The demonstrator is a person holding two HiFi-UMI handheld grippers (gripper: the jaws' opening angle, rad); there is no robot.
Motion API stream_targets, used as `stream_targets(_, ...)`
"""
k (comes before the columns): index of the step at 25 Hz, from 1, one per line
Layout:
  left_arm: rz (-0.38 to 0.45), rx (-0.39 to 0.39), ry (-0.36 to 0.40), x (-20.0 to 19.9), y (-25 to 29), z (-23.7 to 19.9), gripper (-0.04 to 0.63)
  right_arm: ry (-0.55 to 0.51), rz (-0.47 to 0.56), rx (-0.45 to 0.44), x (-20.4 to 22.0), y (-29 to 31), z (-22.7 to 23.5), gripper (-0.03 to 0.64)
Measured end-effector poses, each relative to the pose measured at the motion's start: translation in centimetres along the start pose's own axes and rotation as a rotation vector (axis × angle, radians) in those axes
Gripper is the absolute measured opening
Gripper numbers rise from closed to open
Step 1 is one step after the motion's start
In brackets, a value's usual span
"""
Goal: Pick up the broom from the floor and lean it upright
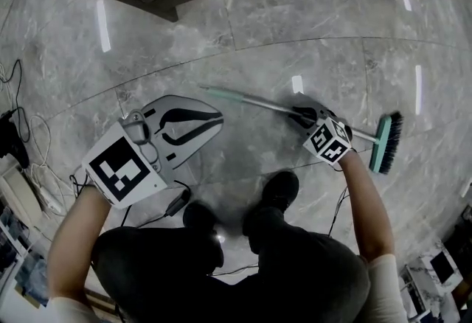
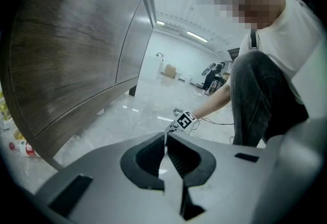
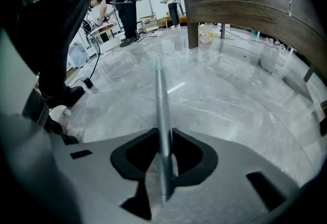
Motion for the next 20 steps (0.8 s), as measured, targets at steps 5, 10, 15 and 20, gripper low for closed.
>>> stream_targets(5, 0.042, -0.004, 0.043, -2.0, -0.9, 0.1, 0.014, 0.049, 0.061, 0.017, -0.9, -4.1, 1.2, 0.087)
stream_targets(10, 0.079, -0.008, 0.096, -4.7, -2.6, 0.5, 0.014, 0.127, 0.134, 0.047, -2.0, -9.1, 2.8, 0.087)
stream_targets(15, 0.151, -0.037, 0.097, -8.7, -5.1, 1.0, 0.014, 0.191, 0.198, 0.092, -3.0, -14.3, 3.5, 0.087)
stream_targets(20, 0.215, -0.058, 0.087, -12.3, -6.4, 1.5, 0.014, 0.255, 0.255, 0.144, -3.4, -19.2, 4.5, 0.087)
Point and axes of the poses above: the fingertips, and each gripper's own axes: y forward along the fingers, z to its right, x out of its underside, the point moved 5 cm from there along -y, backward along the fingers, and after that the axes turned 15 degrees about -z, right-handed, at the moved point
